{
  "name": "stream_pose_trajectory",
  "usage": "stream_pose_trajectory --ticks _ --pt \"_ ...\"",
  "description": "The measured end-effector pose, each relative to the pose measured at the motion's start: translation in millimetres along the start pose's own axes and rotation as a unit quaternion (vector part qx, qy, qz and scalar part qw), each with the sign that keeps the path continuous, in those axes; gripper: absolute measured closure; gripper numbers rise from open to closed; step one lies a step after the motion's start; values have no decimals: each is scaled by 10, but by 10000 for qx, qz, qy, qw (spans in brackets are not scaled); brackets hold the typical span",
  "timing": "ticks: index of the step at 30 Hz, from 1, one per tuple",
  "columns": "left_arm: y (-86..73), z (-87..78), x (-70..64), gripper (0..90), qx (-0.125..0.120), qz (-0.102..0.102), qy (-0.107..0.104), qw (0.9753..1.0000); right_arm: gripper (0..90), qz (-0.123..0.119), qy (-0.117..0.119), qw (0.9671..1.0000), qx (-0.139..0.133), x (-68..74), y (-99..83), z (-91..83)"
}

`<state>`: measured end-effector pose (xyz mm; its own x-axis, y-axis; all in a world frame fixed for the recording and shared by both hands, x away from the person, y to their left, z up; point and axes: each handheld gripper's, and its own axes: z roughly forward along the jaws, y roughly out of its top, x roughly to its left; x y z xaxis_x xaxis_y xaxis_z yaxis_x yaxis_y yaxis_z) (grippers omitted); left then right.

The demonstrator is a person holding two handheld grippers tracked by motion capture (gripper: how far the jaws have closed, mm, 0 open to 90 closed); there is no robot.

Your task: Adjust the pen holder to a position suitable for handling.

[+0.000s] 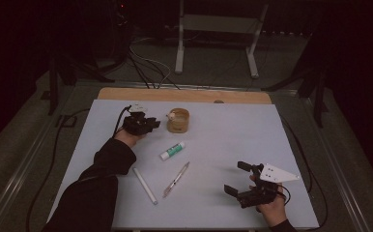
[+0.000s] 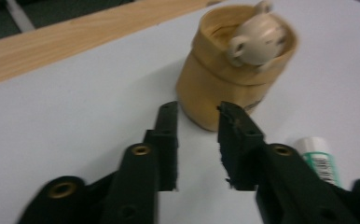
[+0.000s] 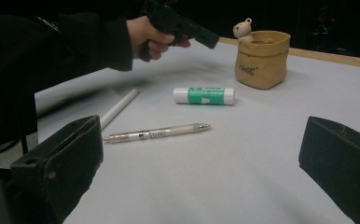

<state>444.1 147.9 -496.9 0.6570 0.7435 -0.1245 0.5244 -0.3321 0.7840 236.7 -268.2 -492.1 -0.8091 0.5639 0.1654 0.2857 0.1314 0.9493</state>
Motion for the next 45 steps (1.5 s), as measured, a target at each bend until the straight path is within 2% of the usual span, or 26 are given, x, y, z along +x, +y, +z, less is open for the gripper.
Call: stream_pose_trajectory --ticks 5,6,7,8,15,24,26,35,38,45 --pt "17 162 42 882 326 -85 122 9994 0 7 14 10000 -1 -1 0 0" --pt "20 193 47 900 366 -85 111 9992 0 10 12 10000 -2 -1 -1 -1" --pt "27 228 47 900 447 -74 191 9988 0 20 16 10000 -7 -3 -1 -1" --pt "37 263 55 900 570 -140 201 9981 0 24 13 10000 -8 -3 -1 -2" --pt "75 434 11 900 599 -185 105 9980 0 44 25 10000 -12 -16 -7 -9" --pt "91 590 -9 900 709 -213 155 9971 0 44 34 10000 0 -21 -12 -5" --pt "107 599 6 900 675 -321 134 9971 0 41 35 10000 5 -25 -14 -3" --pt "189 633 -12 900 777 -173 276 9964 0 49 62 10000 28 -20 -12 7" --pt "203 668 -69 900 771 -163 152 9968 0 53 72 10000 29 -23 -14 13" --pt "302 837 -366 900 835 160 -162 9962 0 51 63 10000 33 -22 -13 12"
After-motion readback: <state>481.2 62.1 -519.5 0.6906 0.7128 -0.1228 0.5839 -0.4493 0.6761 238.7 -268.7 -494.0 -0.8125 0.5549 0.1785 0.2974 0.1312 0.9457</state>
